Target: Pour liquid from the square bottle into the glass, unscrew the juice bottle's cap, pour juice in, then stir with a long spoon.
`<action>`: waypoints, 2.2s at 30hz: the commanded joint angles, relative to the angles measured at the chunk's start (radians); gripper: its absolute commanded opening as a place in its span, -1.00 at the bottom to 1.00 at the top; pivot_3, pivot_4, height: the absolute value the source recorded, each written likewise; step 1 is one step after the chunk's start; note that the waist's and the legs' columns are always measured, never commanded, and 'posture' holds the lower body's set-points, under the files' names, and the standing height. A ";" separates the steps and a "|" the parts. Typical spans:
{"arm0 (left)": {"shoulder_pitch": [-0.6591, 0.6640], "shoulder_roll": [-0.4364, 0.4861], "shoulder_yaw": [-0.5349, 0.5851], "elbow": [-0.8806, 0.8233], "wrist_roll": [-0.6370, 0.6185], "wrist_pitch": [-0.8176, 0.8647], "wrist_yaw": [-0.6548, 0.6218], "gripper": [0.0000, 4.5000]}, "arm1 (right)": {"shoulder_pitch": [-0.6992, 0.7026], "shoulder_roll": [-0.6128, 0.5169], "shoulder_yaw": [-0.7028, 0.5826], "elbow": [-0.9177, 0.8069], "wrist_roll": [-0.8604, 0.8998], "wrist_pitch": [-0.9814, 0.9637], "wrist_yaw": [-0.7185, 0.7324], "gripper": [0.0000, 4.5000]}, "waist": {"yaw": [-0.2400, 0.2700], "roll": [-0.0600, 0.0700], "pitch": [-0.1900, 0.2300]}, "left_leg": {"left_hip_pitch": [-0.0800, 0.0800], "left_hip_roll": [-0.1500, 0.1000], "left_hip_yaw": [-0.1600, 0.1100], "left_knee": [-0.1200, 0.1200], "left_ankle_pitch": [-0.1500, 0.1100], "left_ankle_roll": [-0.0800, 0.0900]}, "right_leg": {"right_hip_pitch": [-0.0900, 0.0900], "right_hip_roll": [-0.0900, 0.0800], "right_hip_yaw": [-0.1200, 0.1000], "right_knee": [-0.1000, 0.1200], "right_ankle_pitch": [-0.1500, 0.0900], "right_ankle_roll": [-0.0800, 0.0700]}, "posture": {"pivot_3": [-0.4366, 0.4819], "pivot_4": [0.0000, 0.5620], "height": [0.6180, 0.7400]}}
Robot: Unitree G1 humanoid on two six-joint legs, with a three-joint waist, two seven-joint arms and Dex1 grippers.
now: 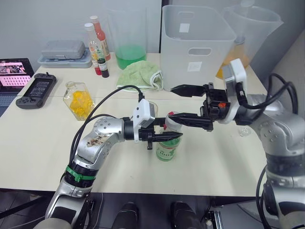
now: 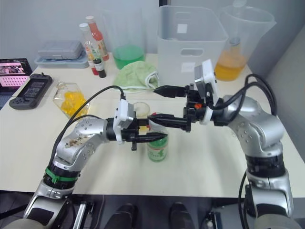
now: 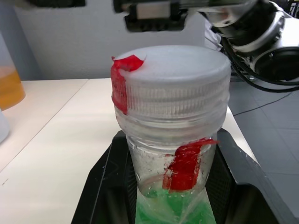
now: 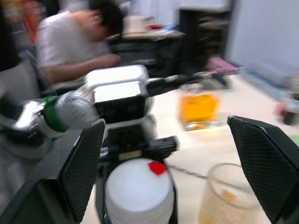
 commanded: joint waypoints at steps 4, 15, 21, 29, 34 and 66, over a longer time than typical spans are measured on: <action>-0.028 -0.017 -0.043 0.085 0.035 -0.025 -0.041 -0.33 | 0.149 0.049 -0.062 -0.302 0.108 0.111 -0.340 0.98 | -0.001 0.000 0.000 | 0.000 0.000 0.000 0.000 0.000 0.000 | 0.001 0.000 0.000 0.000 0.000 0.000 | -0.05 -0.47 1.00; -0.053 -0.048 -0.056 0.123 0.041 -0.041 -0.062 -0.33 | 0.217 0.038 -0.028 -0.401 0.130 0.182 -0.554 0.87 | 0.000 0.000 0.000 | 0.000 0.000 0.000 0.001 0.000 0.000 | 0.001 0.000 0.000 -0.001 0.000 0.001 | -0.05 -0.47 1.00; -0.036 -0.047 -0.049 0.092 0.034 -0.026 -0.049 -0.33 | 0.210 0.025 -0.031 -0.380 0.164 0.182 -0.554 0.01 | 0.000 0.000 0.000 | 0.000 0.000 0.000 0.001 0.000 0.000 | 0.001 0.000 0.000 -0.001 0.000 0.001 | -0.05 -0.47 1.00; 0.004 -0.023 -0.030 0.026 0.028 0.012 -0.005 -0.33 | 0.123 -0.086 0.081 -0.234 0.085 0.098 -0.214 -0.24 | -0.006 0.000 0.000 | 0.000 0.000 0.000 0.001 0.000 0.000 | 0.002 0.000 0.000 -0.002 0.000 0.001 | -0.05 -0.47 1.00; 0.028 0.003 -0.011 -0.020 0.030 0.038 0.025 -0.33 | -0.037 -0.119 0.248 0.024 -0.112 -0.093 0.147 -0.24 | -0.012 0.000 0.000 | 0.002 0.001 0.001 0.000 0.000 0.000 | 0.002 0.001 0.000 -0.002 0.000 0.001 | -0.05 -0.47 1.00; 0.012 0.040 -0.015 -0.013 0.019 0.033 0.024 -0.33 | -0.112 -0.107 0.105 0.103 -0.042 -0.018 0.319 0.98 | -0.009 0.000 0.000 | 0.000 0.000 0.000 0.000 0.000 0.000 | -0.001 0.000 0.000 0.001 0.001 0.000 | -0.05 -0.47 1.00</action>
